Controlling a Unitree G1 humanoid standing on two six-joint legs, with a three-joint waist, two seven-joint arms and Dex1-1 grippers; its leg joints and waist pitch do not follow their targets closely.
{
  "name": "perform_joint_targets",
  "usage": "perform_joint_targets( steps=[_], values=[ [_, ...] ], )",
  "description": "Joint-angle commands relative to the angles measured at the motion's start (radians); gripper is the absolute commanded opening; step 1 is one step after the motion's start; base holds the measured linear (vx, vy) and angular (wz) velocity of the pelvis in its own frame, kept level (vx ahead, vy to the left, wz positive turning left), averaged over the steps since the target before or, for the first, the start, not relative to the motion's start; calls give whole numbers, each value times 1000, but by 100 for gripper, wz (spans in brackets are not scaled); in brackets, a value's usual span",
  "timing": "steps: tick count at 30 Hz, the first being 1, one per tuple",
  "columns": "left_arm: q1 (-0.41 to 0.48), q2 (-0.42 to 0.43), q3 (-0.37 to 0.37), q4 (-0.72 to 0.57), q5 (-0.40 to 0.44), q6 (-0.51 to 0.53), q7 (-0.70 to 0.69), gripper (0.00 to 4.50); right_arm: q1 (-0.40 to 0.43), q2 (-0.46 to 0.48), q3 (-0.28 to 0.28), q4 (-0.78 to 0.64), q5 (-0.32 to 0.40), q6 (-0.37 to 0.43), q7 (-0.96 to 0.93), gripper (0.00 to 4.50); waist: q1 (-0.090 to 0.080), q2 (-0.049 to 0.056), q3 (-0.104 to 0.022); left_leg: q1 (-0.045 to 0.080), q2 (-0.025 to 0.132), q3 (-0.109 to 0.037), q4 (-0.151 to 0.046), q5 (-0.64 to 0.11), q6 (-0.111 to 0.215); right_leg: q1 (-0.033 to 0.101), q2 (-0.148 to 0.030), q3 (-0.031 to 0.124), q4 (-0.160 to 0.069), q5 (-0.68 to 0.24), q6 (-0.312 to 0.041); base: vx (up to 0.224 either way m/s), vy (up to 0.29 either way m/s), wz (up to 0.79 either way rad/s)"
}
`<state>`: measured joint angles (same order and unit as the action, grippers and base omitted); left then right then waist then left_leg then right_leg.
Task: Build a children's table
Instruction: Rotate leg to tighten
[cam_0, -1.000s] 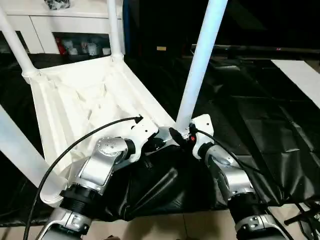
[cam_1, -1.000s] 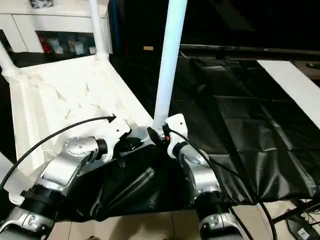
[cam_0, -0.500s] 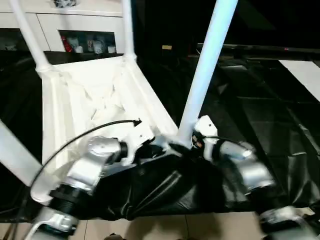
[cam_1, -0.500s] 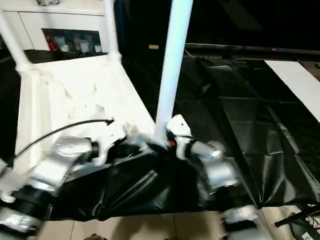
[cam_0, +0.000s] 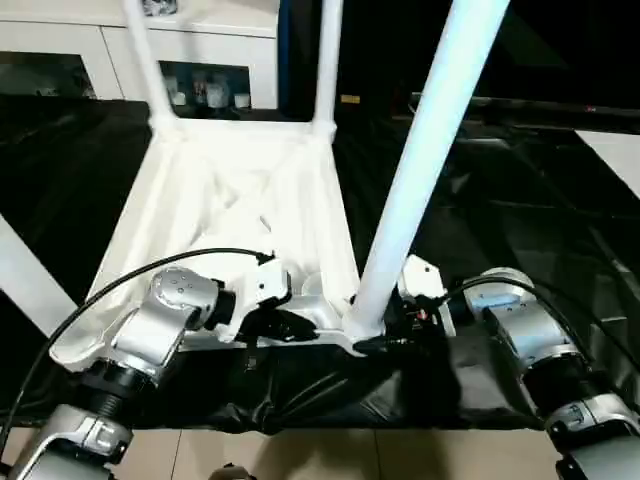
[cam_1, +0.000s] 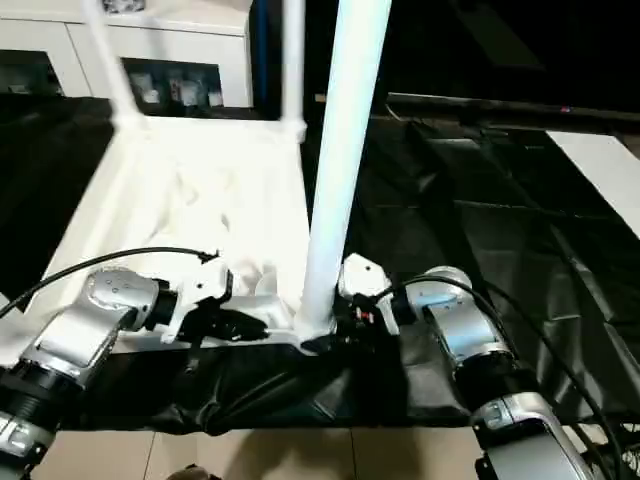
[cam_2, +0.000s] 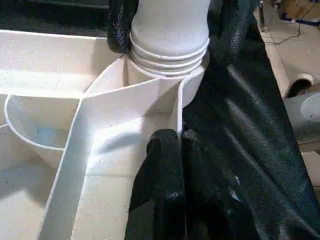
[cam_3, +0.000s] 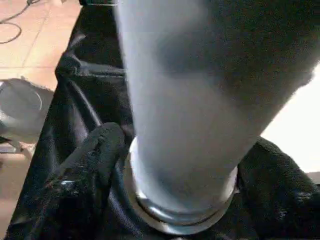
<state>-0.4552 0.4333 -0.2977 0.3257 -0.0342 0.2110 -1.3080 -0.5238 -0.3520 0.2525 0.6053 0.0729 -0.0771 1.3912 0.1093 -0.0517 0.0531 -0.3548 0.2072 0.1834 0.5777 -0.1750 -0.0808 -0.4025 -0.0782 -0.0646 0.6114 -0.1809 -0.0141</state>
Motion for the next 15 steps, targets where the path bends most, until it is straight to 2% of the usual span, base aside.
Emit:
perform_joint_targets(
  steps=[1,5,6,11,14,15],
  values=[
    [-29,-41,-16,-4,-9,-13,32,0,3,47,59,-26,23,-8,45,311,-3,-2,-60,7,30,-5,-66,-222,39,44,-62,46,-71,-255,-201,0,0,0],
    [-22,-53,-12,-4,-12,-14,42,0,30,56,43,-41,26,1,41,291,1,-1,-61,8,30,-4,-65,-213,41,44,-62,46,-70,-236,-205,0,0,0],
    [-14,-60,-7,-11,-15,-12,56,0,47,57,42,-53,28,3,35,275,2,0,-60,7,30,-5,-66,-211,41,45,-61,45,-69,-230,-205,0,0,0],
    [10,-92,9,-33,-16,5,129,0,87,70,24,-79,40,26,-27,265,4,-1,-59,9,30,-5,-68,-231,38,43,-61,45,-73,-247,-201,0,0,0],
    [27,-134,24,-52,-11,23,211,0,116,122,-3,-79,14,43,-185,264,-3,1,-52,11,29,-8,-74,-288,18,40,-64,46,-85,-347,-172,0,0,0],
    [31,-152,25,-56,-5,29,240,0,122,149,-17,-70,-4,55,-266,263,-10,2,-50,12,28,-11,-76,-316,4,39,-64,44,-92,-408,-151,0,0,0]
  ],
)
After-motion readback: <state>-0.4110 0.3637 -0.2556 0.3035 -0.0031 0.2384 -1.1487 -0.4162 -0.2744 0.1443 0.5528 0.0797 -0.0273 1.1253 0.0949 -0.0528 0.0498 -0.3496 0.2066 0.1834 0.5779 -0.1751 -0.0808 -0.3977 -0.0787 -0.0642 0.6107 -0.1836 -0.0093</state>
